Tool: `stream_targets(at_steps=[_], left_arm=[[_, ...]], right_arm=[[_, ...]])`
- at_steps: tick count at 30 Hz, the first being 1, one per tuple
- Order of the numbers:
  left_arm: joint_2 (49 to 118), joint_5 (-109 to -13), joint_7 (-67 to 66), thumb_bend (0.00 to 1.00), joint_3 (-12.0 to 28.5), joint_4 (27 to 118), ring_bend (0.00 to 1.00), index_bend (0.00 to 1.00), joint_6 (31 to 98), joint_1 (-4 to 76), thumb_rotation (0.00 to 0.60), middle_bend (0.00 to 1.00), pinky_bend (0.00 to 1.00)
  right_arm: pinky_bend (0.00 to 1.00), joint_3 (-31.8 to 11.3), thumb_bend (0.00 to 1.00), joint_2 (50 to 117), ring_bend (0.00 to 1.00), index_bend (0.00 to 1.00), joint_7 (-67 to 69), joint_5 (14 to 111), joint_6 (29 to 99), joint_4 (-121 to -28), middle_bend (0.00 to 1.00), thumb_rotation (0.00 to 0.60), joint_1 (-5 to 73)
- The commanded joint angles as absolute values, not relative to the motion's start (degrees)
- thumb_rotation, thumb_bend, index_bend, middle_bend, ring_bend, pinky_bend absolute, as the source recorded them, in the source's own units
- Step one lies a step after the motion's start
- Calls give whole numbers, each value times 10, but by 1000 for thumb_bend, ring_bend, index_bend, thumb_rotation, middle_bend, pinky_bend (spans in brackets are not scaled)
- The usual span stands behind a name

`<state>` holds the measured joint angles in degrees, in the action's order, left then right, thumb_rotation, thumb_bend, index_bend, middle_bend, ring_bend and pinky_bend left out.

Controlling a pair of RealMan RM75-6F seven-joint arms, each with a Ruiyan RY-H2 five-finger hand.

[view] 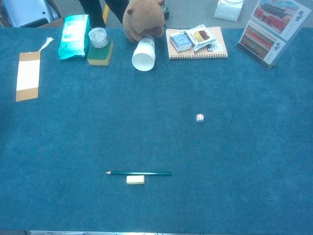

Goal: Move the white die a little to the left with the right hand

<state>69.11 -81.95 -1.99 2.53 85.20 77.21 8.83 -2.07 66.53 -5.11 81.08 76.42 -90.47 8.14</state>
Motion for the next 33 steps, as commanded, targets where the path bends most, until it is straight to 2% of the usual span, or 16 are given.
stream_targets(at_steps=[1, 33], left_arm=[[689, -819, -23, 169, 24, 856, 0, 255, 775, 86, 600, 0, 127], [683, -816, -17, 168, 16, 867, 6, 256, 794, 68, 600, 19, 155]], right_arm=[[296, -21, 131, 666, 244, 354, -48, 812, 760, -901, 365, 600, 84], [296, -25, 131, 670, 244, 354, -36, 815, 725, -889, 365, 600, 110]])
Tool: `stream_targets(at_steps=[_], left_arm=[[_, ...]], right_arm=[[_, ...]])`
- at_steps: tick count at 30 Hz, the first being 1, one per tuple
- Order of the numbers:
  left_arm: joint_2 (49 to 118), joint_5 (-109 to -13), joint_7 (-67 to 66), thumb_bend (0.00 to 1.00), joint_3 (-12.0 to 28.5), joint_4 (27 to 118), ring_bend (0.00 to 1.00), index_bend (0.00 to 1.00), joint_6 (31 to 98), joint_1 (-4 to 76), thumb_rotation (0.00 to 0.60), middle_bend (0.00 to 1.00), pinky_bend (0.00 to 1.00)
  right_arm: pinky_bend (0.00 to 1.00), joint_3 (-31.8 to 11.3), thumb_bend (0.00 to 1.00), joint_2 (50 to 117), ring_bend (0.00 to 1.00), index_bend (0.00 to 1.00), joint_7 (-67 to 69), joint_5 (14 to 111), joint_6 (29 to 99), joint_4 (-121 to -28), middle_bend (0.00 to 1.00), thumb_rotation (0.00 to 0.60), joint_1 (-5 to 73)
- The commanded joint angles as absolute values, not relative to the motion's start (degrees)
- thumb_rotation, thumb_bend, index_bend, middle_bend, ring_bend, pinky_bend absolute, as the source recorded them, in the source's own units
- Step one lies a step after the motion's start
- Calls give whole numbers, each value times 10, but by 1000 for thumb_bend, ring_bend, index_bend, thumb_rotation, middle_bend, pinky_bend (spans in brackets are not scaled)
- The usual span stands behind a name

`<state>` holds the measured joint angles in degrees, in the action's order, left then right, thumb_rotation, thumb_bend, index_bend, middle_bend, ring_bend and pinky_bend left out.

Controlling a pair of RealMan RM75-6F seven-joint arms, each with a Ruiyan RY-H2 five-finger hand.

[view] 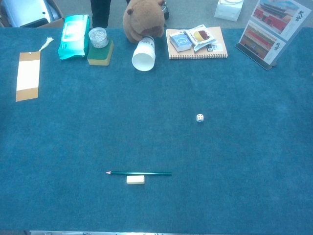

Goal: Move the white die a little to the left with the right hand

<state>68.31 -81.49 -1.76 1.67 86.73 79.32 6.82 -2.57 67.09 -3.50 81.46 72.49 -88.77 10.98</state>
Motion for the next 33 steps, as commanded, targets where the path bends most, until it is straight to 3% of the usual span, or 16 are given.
stream_targets(at_steps=[1, 13, 25, 29, 31, 33], left_arm=[[683, -816, -16, 168, 16, 866, 6, 256, 794, 68, 600, 20, 155], [686, -815, -11, 169, 17, 861, 8, 256, 788, 70, 600, 24, 164], [681, -815, 5, 168, 15, 858, 12, 256, 790, 65, 600, 29, 184], [682, -818, 12, 168, 14, 853, 12, 256, 792, 63, 600, 30, 196], [684, -818, 16, 168, 14, 849, 12, 256, 792, 63, 600, 30, 197], [685, -817, 21, 168, 14, 845, 12, 256, 791, 63, 600, 31, 198]], right_arm=[[296, -25, 130, 670, 244, 354, -37, 816, 726, -890, 365, 600, 110], [307, -33, 130, 673, 244, 354, -79, 834, 682, -911, 365, 600, 156], [492, -43, 178, 701, 288, 354, -166, 844, 583, -934, 404, 600, 246], [567, -45, 267, 711, 336, 354, -206, 835, 547, -944, 445, 600, 274], [605, -46, 344, 716, 376, 354, -228, 827, 529, -949, 483, 600, 289], [646, -46, 483, 719, 429, 354, -253, 816, 510, -954, 535, 600, 303]])
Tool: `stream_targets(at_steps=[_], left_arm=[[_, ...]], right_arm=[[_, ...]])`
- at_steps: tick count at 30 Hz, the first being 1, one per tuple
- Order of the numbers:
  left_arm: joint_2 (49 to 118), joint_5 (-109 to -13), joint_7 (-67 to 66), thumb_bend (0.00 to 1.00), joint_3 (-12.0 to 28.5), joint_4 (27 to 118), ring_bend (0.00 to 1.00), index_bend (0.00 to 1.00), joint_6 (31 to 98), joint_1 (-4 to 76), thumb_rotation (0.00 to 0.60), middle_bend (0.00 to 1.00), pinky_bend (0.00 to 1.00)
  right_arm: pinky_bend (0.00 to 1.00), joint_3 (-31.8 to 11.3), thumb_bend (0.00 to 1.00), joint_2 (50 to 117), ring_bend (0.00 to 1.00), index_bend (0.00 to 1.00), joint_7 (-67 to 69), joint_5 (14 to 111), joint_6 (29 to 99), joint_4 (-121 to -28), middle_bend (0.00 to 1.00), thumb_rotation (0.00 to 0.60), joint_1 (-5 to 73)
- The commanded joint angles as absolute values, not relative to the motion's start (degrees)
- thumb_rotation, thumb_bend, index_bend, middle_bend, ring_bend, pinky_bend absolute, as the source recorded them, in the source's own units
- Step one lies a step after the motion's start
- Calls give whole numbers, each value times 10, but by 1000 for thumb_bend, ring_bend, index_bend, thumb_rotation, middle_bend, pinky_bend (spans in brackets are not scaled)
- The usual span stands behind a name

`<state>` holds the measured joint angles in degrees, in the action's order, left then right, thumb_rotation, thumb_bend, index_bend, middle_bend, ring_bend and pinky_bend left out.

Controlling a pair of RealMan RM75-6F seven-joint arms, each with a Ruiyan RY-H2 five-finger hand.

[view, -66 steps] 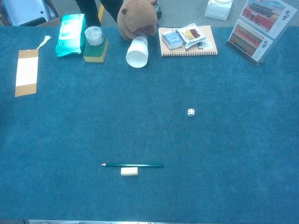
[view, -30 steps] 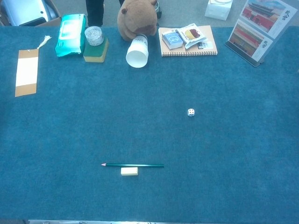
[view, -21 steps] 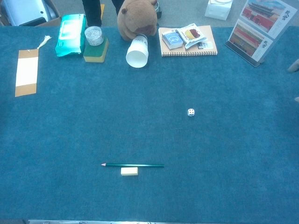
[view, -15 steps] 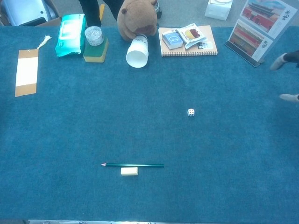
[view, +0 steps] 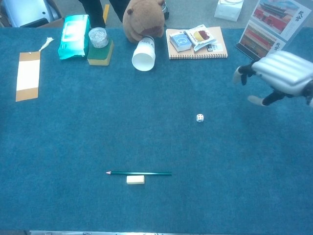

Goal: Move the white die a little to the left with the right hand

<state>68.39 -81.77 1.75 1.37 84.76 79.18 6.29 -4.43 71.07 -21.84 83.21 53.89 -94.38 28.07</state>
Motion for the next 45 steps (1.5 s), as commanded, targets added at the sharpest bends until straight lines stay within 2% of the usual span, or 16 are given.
stream_targets(at_steps=[1, 3, 5, 7, 13, 19, 24, 30, 45], left_arm=[[685, -817, 23, 168, 14, 843, 12, 256, 791, 62, 600, 33, 198], [686, -817, 27, 169, 14, 840, 12, 256, 792, 61, 600, 35, 198], [687, -818, 30, 168, 13, 837, 12, 256, 794, 60, 600, 36, 199], [688, -818, 34, 169, 13, 834, 12, 256, 793, 59, 600, 36, 198], [691, -818, 43, 168, 11, 825, 12, 256, 793, 56, 600, 36, 198], [692, -819, 48, 168, 11, 821, 12, 256, 793, 55, 600, 37, 199], [696, -819, 56, 169, 10, 814, 13, 256, 791, 54, 600, 40, 199], [699, -816, 70, 168, 11, 803, 13, 256, 785, 54, 600, 41, 199], [701, -817, 84, 168, 10, 797, 13, 256, 785, 51, 600, 42, 208]], right_arm=[[652, -45, 537, 720, 443, 354, -265, 810, 502, -956, 550, 600, 309], [657, -44, 758, 722, 477, 354, -292, 798, 487, -961, 587, 600, 320], [657, -43, 932, 720, 516, 354, -325, 778, 471, -969, 626, 600, 332], [657, -41, 999, 717, 573, 354, -354, 755, 456, -981, 683, 600, 343], [731, -31, 1000, 701, 734, 354, -452, 650, 421, -1030, 862, 600, 387], [836, -10, 1000, 704, 873, 354, -547, 538, 435, -1065, 996, 600, 440], [881, 10, 1000, 712, 940, 354, -597, 454, 452, -1084, 1000, 600, 486], [887, 34, 1000, 729, 947, 354, -616, 389, 466, -1083, 1000, 600, 529], [887, 76, 1000, 750, 947, 354, -584, 371, 479, -1072, 1000, 600, 568]])
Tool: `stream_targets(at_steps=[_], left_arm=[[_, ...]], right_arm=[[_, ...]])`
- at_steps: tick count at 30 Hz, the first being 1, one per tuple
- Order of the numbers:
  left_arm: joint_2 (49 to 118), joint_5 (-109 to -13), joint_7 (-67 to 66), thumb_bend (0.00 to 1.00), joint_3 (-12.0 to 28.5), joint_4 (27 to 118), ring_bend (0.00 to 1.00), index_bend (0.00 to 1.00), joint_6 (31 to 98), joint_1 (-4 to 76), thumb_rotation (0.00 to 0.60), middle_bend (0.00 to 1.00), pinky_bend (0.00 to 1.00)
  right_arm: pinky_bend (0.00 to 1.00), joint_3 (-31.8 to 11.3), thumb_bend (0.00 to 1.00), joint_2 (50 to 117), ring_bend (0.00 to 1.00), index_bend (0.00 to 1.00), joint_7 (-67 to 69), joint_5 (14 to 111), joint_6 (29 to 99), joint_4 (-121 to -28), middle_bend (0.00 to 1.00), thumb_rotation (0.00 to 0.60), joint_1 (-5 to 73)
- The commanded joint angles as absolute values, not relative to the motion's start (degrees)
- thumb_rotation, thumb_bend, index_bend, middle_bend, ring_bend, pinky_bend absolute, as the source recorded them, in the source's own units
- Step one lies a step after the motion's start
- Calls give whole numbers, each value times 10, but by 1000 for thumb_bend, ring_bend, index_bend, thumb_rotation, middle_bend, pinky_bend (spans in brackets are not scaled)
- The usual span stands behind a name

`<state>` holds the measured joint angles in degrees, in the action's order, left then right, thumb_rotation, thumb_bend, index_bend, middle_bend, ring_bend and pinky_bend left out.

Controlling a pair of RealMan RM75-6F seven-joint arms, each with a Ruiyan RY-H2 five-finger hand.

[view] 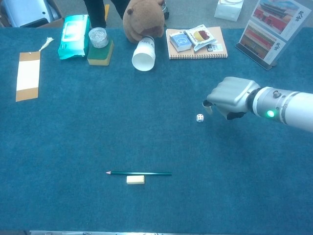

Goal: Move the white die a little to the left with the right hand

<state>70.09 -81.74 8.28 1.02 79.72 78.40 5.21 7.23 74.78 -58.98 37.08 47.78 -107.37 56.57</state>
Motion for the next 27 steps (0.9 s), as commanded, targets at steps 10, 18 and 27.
stream_targets(at_steps=[10, 18, 27], left_arm=[[705, -815, 92, 168, 11, 789, 13, 256, 782, 51, 600, 45, 213], [707, -817, 98, 168, 11, 786, 15, 256, 785, 48, 600, 54, 221], [708, -815, 103, 168, 11, 781, 17, 256, 785, 45, 600, 55, 222]], right_arm=[[887, 92, 1000, 765, 947, 354, -543, 386, 470, -1048, 1000, 600, 576], [887, 97, 1000, 779, 947, 354, -516, 402, 462, -1029, 1000, 600, 580], [887, 97, 1000, 788, 947, 354, -482, 430, 464, -1014, 1000, 600, 578]])
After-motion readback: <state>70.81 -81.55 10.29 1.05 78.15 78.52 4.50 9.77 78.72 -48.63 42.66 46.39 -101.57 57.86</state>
